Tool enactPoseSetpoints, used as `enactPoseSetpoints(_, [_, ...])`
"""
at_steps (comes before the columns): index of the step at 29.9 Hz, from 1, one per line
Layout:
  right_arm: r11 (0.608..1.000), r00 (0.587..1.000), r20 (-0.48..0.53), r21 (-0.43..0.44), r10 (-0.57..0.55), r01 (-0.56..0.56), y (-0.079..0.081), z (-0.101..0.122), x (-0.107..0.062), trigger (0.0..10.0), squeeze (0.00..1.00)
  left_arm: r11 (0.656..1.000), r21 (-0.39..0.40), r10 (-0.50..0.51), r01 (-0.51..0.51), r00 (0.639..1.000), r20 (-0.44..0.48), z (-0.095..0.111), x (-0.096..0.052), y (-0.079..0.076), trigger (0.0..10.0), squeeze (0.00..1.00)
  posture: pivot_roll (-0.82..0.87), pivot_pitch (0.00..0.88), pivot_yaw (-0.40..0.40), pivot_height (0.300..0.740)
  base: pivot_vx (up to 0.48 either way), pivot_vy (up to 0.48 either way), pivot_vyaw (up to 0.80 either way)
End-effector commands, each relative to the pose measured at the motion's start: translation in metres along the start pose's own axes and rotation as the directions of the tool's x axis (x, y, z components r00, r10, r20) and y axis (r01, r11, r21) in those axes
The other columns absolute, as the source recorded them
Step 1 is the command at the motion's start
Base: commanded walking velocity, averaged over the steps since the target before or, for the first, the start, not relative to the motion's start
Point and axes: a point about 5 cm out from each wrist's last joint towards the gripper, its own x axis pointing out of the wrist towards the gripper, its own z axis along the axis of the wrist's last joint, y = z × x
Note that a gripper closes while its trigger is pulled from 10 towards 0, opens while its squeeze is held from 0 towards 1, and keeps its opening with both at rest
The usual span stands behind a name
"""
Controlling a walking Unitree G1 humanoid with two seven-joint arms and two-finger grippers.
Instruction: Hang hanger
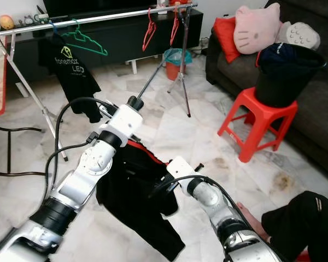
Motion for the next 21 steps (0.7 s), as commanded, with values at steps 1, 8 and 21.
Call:
enactPoseSetpoints(1, [1.000,1.000,-0.009,0.002,-0.005,0.005,0.000,-0.002,0.000,10.0,0.00,0.914,-0.402,0.048,-0.057,0.998,-0.031,0.000,0.000,0.009,10.0,0.00,-0.05,0.013,-0.021,0.740,0.000,0.000,0.00])
enactPoseSetpoints(8, [1.000,1.000,-0.023,0.004,-0.008,0.008,-0.001,-0.004,-0.001,10.0,0.00,0.742,-0.668,0.031,-0.062,0.998,-0.057,-0.004,-0.001,0.006,10.0,0.00,-0.05,0.011,-0.020,0.740,0.000,0.000,0.00])
enactPoseSetpoints(21, [1.000,0.999,-0.036,-0.010,0.000,0.000,0.001,-0.005,0.000,10.0,0.00,0.815,0.546,-0.229,0.194,0.974,-0.004,-0.007,-0.009,-0.011,10.0,0.00,-0.05,0.013,-0.023,0.740,0.000,0.000,0.00])
